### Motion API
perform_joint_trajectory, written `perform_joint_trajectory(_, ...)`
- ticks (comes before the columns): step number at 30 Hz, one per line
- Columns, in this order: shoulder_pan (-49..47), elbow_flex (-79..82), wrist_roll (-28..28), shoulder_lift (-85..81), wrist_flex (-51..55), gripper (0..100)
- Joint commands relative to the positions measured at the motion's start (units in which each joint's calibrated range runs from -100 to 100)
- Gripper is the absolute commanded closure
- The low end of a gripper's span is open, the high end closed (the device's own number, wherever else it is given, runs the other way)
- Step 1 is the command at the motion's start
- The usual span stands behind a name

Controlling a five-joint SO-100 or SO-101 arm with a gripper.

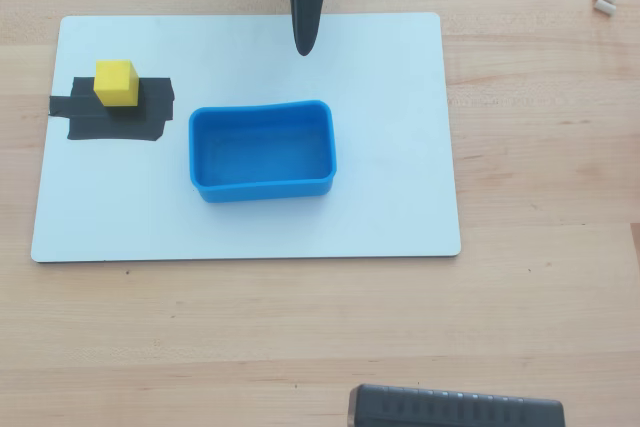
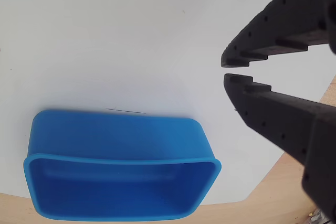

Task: Pick up yellow cube and drop it in the blue rectangular bin

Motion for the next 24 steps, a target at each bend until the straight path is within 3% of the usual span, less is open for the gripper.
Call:
perform_joint_trajectory(1, -1.78, -0.28, 0.29, -1.26, 0.20, 100)
perform_joint_trajectory(8, -1.52, -0.28, 0.29, -1.26, 0.20, 100)
perform_joint_trajectory(12, 3.46, -3.28, 1.81, -1.26, 0.28, 100)
perform_joint_trajectory(24, 9.03, -34.73, 5.96, 24.85, 9.70, 100)
